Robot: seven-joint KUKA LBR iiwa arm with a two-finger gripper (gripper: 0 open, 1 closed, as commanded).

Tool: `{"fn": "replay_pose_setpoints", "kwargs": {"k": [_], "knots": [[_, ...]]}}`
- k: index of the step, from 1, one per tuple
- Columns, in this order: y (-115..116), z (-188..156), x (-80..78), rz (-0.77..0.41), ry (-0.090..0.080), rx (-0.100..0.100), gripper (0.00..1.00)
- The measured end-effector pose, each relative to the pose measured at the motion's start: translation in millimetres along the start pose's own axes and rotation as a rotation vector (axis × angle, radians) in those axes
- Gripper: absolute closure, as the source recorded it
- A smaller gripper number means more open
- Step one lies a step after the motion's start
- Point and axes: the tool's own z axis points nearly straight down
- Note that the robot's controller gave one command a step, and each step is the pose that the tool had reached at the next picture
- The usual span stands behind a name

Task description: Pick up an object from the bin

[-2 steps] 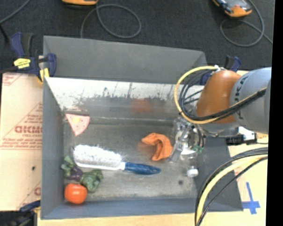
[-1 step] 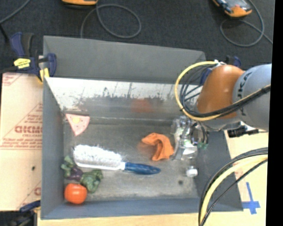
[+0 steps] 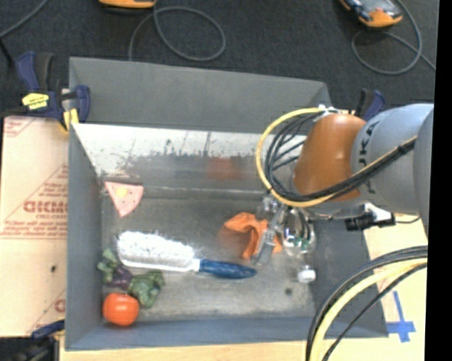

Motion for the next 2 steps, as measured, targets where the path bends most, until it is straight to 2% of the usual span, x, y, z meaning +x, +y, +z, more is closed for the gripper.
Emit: {"fn": "replay_pose_setpoints", "kwargs": {"k": [1, 2], "knots": [[11.5, 40.7, -7.7, 0.028, 0.005, 0.003, 1.0], [11.6, 40.7, -7.7, 0.027, 0.005, 0.003, 1.0]]}}
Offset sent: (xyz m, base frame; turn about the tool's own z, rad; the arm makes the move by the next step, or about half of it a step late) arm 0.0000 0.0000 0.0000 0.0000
